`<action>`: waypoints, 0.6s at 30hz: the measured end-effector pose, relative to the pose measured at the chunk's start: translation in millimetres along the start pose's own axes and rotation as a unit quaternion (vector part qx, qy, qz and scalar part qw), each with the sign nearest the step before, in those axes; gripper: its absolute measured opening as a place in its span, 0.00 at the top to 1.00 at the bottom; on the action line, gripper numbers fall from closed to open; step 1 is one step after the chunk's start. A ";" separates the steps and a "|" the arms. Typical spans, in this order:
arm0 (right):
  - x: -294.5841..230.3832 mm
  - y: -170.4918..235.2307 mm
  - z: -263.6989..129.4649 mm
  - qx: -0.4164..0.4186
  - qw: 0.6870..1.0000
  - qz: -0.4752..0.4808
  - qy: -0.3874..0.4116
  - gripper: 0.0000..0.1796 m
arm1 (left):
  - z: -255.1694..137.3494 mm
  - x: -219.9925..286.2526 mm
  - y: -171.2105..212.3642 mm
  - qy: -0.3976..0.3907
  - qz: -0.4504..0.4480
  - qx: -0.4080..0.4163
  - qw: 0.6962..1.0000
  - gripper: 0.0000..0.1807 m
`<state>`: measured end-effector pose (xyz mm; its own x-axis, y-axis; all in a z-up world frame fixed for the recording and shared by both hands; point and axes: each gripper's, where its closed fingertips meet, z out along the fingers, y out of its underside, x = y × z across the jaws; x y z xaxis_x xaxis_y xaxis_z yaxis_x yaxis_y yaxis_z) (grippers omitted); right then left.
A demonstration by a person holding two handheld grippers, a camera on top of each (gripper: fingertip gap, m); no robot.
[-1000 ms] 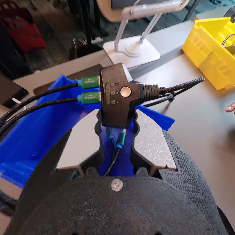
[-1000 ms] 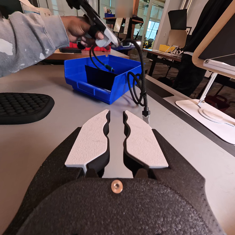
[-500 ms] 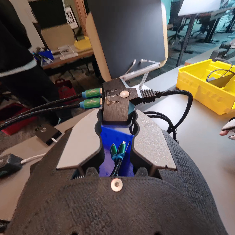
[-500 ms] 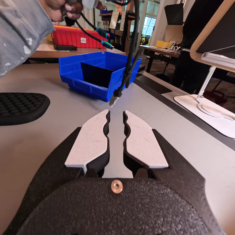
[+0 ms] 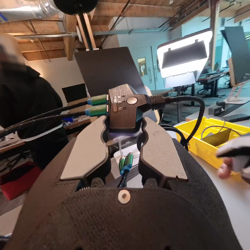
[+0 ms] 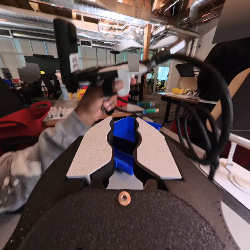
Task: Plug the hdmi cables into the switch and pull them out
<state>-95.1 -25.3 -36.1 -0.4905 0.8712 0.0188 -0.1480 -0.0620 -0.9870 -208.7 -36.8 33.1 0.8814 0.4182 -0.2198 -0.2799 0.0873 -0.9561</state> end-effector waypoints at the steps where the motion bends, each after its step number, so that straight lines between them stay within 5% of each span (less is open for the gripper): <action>1: 5.5 -8.5 4.1 0.006 1.000 -0.001 0.015 0.84 | 2.8 9.9 3.6 0.008 -0.004 0.006 1.000 0.73; 7: 38.1 -25.7 9.5 0.047 0.996 0.047 0.059 0.73 | 21.2 60.4 27.7 0.047 0.030 -0.008 0.998 0.73; 18: 53.5 -19.3 -5.6 0.090 0.980 0.176 -0.002 0.82 | 37.2 100.1 45.2 0.018 0.106 0.002 0.994 0.74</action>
<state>-113.7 25.2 -16.9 -0.5413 0.7788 -0.3169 -0.1173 -0.4431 -0.8887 -147.3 42.6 -24.8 0.8155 0.3949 -0.4230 -0.4619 0.0039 -0.8869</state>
